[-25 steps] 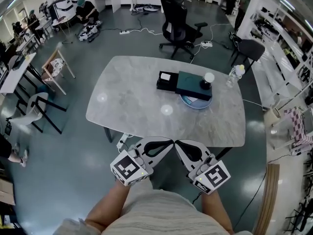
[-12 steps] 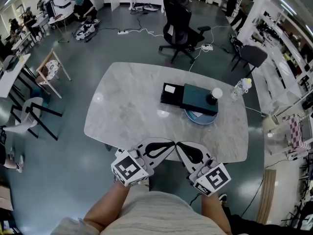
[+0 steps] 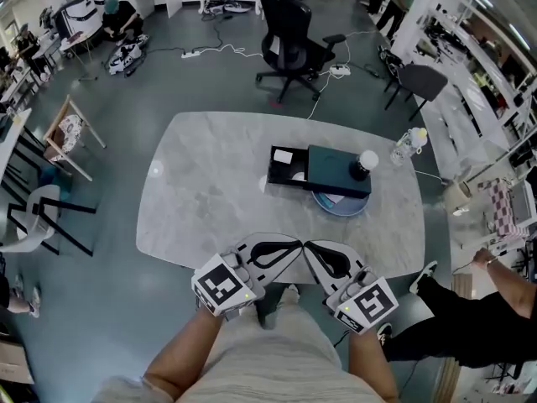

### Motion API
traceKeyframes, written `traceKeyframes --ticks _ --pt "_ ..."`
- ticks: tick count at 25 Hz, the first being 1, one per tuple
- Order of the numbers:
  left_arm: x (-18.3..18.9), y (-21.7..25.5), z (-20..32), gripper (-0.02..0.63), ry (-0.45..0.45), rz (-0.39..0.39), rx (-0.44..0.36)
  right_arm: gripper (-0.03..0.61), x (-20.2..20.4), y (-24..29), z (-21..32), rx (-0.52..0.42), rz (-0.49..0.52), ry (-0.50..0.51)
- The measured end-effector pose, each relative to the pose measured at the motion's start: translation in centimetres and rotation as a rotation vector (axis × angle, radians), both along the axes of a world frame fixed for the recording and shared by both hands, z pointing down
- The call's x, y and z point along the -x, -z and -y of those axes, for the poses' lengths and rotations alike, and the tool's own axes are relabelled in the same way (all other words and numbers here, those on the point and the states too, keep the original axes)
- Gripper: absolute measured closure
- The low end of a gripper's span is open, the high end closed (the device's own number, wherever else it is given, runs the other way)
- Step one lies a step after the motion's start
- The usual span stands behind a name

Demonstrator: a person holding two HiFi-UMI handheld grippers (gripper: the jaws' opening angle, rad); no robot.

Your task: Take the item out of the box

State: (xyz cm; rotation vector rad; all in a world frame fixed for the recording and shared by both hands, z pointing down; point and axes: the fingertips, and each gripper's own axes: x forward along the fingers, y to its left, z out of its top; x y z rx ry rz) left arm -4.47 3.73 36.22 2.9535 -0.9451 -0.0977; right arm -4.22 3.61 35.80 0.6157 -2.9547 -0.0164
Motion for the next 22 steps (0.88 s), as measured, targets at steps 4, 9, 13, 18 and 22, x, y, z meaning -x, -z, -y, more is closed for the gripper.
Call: traceKeyframes --ticks 4,9,13,18,22 --pt "-0.4 -0.5 2.3 0.594 -0.013 0.009 0.006 0.560 -0.3 -0.5 2.3 0.004 -0.014 -0.007" --pt "-0.8 -1.0 6.1 0.594 0.011 0.024 0.031 0.560 -0.8 -0.7 6.1 0.024 0.002 0.010" --pt "-1.2 -1.0 9.6 0.594 0.015 0.037 0.031 0.560 -1.2 -0.9 9.6 0.024 0.002 0.028" --pt "-1.8 -1.5 14.2 0.594 0.051 0.019 0.067 0.560 -1.9 -1.5 13.9 0.024 -0.016 0.052" --pt "-2.1 -2.6 17.7 0.594 0.085 0.027 0.090 0.560 -2.3 -2.8 17.0 0.009 -0.053 0.073"
